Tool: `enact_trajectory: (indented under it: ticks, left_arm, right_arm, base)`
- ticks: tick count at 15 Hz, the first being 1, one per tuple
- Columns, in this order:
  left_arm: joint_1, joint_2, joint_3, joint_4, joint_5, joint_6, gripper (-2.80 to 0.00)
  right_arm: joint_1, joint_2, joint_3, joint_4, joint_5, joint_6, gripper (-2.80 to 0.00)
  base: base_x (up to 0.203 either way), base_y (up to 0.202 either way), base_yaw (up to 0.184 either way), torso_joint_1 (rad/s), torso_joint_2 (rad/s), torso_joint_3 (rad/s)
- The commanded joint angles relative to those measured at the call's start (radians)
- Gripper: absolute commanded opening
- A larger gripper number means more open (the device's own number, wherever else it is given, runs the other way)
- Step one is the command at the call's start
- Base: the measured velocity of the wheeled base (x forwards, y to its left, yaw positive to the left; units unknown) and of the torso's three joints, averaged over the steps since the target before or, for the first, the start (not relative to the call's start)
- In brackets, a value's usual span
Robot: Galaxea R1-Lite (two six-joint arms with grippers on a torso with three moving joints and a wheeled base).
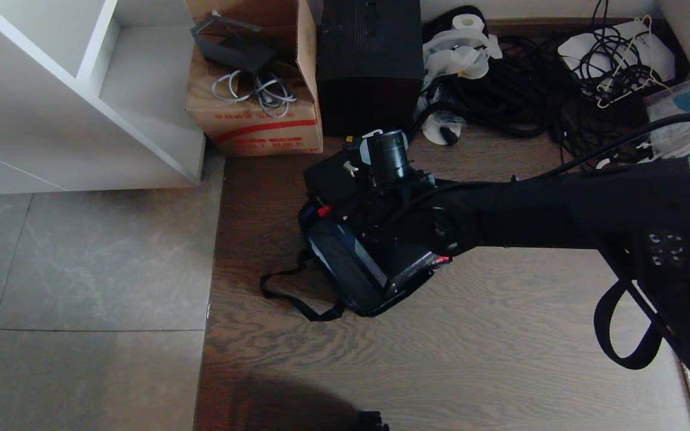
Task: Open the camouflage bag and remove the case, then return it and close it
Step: Place the black box back
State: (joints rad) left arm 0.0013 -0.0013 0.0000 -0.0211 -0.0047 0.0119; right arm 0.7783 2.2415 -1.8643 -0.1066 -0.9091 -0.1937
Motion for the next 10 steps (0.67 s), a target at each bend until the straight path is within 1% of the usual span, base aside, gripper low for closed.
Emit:
enact_trajectory:
  ticks: [1,7,10]
  left_arm:
    - [0.0,0.001,0.009,0.0,0.0,0.0,-2.8]
    - [0.0,0.0,0.009,0.0,0.0,0.0,-2.8]
    - [0.0,0.0,0.009,0.0,0.0,0.0,-2.8]
  right_arm:
    - [0.001,0.032,-0.006,-0.005,-0.007,0.003,-2.8]
    - [0.001,0.027,-0.009,-0.001,-0.005,0.006,-2.8]
    - [0.007,0.018,0.006,-0.001,-0.005,0.03,-2.8]
  base:
    - [0.0,0.0,0.0,0.0,0.0,0.0]
    - [0.0,0.0,0.0,0.0,0.0,0.0]
    - [0.0,0.0,0.0,0.0,0.0,0.0]
